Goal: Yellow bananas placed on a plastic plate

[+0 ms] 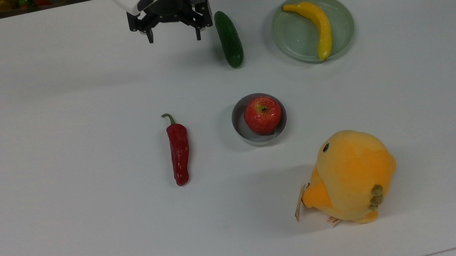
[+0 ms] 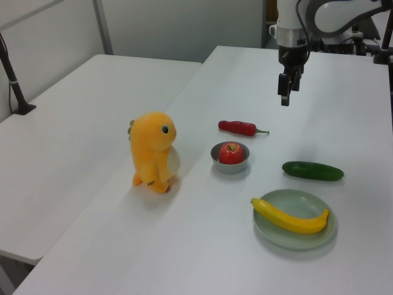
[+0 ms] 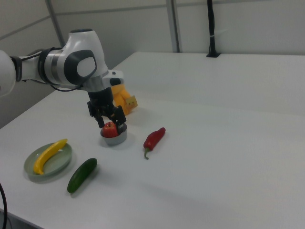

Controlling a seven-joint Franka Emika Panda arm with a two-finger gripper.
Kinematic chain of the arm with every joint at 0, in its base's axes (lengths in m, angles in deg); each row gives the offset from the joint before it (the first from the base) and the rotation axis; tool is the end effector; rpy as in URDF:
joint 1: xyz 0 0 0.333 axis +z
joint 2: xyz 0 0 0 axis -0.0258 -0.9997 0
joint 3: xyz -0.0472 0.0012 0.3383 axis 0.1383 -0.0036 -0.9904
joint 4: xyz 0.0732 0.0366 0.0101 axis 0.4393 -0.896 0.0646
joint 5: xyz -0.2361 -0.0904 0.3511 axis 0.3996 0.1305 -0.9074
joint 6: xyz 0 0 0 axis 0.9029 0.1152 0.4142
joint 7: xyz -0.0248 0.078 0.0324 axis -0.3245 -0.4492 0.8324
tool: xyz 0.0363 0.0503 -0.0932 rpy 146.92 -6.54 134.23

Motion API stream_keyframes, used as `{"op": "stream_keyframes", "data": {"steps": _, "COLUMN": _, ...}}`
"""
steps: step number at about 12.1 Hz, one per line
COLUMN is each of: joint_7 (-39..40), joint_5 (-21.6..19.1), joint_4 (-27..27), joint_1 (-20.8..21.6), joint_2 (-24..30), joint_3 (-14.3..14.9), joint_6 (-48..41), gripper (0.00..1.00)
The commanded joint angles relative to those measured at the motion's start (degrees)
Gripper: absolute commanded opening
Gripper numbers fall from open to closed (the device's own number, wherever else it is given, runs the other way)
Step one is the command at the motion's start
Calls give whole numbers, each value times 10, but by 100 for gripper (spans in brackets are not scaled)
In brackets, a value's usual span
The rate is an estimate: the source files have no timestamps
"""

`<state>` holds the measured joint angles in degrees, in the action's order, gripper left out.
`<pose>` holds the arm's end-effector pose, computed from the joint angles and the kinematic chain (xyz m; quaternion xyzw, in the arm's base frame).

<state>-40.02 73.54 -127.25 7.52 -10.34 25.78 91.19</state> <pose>0.6006 0.0822 0.4734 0.9997 -0.0119 -0.0107 0.0192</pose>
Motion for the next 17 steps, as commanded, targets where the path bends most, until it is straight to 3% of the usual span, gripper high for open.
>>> {"op": "stream_keyframes", "data": {"steps": 1, "joint_7": 33, "joint_5": -15, "joint_4": 6, "joint_1": -21, "joint_2": -7, "joint_3": -34, "joint_6": 11, "gripper": 100}}
{"op": "stream_keyframes", "data": {"steps": 3, "joint_7": 34, "joint_5": -29, "joint_4": 7, "joint_1": -21, "joint_2": -9, "joint_3": -34, "joint_6": 15, "gripper": 100}}
{"op": "stream_keyframes", "data": {"steps": 17, "joint_7": 66, "joint_5": -29, "joint_4": 7, "joint_1": -20, "joint_2": -15, "joint_3": -33, "joint_6": 27, "gripper": 100}}
